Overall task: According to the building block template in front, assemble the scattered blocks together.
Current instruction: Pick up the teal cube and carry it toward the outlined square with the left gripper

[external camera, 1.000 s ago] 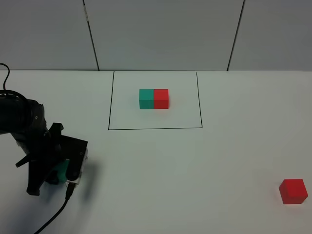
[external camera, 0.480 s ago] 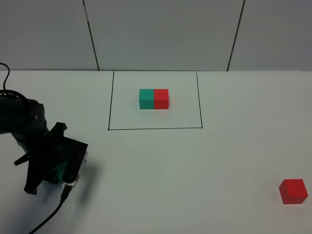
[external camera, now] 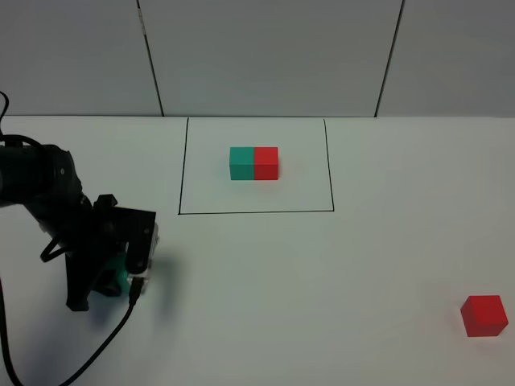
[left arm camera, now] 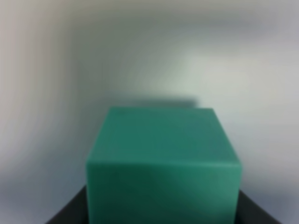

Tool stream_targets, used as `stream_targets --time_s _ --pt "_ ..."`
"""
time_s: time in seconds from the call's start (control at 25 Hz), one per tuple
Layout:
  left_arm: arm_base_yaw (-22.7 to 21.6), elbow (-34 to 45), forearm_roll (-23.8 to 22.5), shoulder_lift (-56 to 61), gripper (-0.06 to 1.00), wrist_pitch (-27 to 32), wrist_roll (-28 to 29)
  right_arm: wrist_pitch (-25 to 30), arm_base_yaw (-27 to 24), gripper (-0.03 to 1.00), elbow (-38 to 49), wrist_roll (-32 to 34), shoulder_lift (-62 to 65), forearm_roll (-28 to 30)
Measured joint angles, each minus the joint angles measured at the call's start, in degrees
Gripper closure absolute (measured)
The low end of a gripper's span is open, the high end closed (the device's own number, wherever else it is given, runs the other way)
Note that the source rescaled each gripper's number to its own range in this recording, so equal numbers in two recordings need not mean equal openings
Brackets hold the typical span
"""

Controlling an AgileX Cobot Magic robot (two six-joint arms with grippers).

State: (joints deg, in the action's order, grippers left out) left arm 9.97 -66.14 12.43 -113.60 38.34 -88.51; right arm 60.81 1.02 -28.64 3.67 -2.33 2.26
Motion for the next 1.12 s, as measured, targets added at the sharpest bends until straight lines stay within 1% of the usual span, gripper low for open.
stream_targets --time_s 0.16,0.28,0.4,0.56,0.64,0.88,1.12 --pt "0.00 -5.71 2.76 0.00 0.94 6.16 5.42 0.00 0.00 0.39 0.00 0.00 0.00 0.00" --pt "0.94 -10.33 3.06 -0.01 0.94 10.35 8.90 0.00 0.00 0.39 0.00 0.00 0.00 0.00" --pt "3.31 -14.03 3.00 -0.05 0.94 12.81 11.43 0.00 0.00 0.39 0.00 0.00 0.00 0.00" --pt "6.90 -18.13 3.00 -0.61 0.94 14.92 13.42 0.00 0.00 0.39 0.00 0.00 0.00 0.00" --pt "8.67 -20.22 1.85 -1.85 0.94 15.82 15.13 0.00 0.00 0.39 0.00 0.00 0.00 0.00" --pt "12.75 -26.95 -4.70 -8.73 0.94 19.88 20.03 0.00 0.00 0.39 0.00 0.00 0.00 0.00" --pt "16.55 -32.71 -5.39 -13.88 0.94 21.04 21.87 0.00 0.00 0.39 0.00 0.00 0.00 0.00"
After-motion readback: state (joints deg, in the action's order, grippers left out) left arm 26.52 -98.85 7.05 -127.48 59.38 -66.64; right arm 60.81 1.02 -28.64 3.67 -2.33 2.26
